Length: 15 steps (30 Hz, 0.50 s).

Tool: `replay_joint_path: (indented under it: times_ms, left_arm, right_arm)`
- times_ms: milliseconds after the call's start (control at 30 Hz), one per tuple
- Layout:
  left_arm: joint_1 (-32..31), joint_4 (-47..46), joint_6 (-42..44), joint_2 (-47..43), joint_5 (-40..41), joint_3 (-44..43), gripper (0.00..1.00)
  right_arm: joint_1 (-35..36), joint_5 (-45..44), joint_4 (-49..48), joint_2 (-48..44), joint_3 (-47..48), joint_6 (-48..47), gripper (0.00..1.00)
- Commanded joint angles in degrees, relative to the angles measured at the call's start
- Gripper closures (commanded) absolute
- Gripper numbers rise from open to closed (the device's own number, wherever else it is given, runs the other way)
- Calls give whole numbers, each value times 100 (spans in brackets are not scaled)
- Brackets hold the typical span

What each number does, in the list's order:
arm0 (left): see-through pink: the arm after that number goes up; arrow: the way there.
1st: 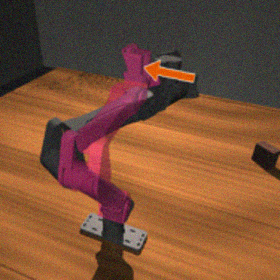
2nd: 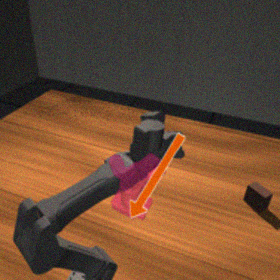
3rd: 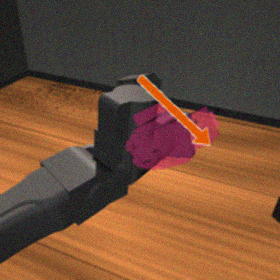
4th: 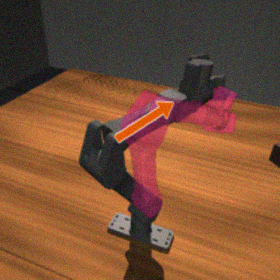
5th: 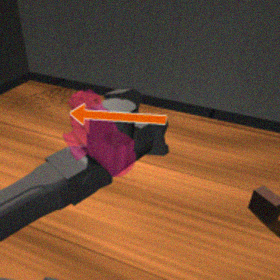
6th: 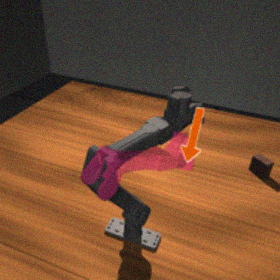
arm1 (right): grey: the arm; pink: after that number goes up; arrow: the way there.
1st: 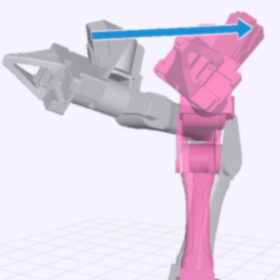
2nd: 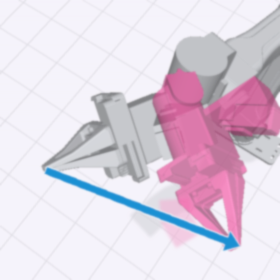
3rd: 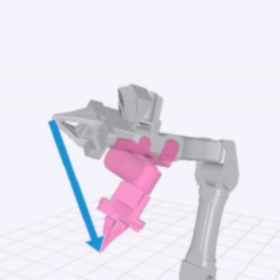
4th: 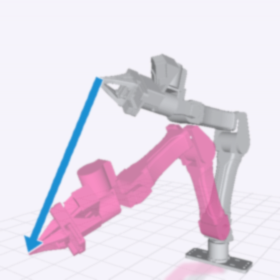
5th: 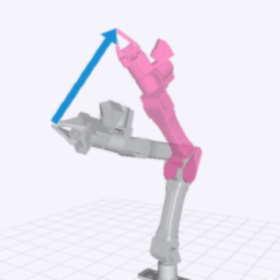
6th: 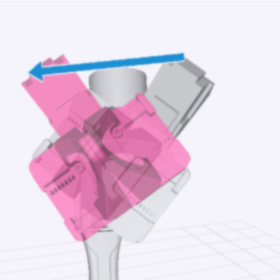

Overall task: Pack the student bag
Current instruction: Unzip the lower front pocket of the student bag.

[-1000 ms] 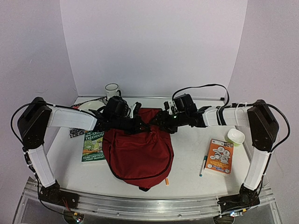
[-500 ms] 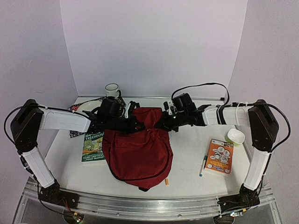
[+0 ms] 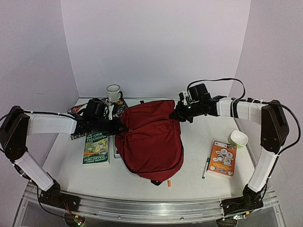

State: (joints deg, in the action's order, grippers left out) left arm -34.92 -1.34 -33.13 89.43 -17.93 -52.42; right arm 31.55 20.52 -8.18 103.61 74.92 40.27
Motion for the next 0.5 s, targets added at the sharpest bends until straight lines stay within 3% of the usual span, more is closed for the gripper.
replay_joint_path:
  times_ms: [0, 200, 467]
  left_arm:
    - [235, 618, 397, -633, 670, 140, 100]
    - [240, 1188, 604, -1130, 1241, 256, 100]
    - [51, 1113, 710, -1554, 190, 524, 100]
  right_arm:
    - [-276, -45, 8, -375, 500, -178, 100]
    - [-464, 29, 389, -52, 1007, -409, 100]
    - [-460, 203, 582, 593, 1562, -777, 99]
